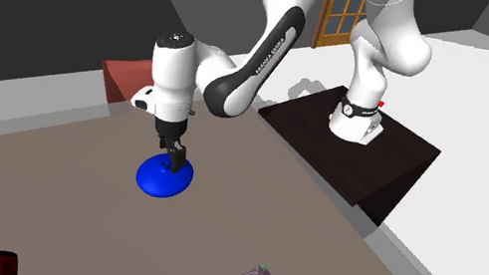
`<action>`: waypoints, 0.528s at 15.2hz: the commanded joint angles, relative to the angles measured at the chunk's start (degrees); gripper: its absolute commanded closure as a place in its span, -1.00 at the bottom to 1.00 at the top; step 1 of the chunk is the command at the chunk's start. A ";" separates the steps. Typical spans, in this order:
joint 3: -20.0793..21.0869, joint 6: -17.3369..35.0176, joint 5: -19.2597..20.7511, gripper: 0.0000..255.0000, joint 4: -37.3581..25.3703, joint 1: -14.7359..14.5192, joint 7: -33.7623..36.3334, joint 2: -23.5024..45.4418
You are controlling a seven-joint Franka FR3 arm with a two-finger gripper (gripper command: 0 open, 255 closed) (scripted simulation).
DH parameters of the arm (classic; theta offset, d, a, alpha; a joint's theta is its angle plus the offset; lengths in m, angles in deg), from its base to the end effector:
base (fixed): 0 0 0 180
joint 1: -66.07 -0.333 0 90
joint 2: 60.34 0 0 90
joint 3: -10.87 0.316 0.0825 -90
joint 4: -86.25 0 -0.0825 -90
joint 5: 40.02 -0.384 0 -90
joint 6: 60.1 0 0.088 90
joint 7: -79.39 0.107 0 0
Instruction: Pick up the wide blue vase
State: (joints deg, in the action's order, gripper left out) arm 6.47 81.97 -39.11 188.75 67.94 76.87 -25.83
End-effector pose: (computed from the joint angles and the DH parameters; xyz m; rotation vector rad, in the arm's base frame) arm 0.6629 -0.0685 0.2242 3.0784 -0.0584 0.1316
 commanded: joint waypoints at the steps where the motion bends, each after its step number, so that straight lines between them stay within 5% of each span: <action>1: 0.01 0.62 -0.02 -1.00 0.16 0.04 -0.01 0.43; 2: 0.01 0.77 -0.03 1.00 0.23 0.06 -0.03 0.51; 8: 0.01 0.82 -0.02 1.00 0.33 0.07 -0.04 0.46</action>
State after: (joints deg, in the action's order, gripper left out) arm 6.47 82.78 -39.13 189.04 68.01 76.84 -25.41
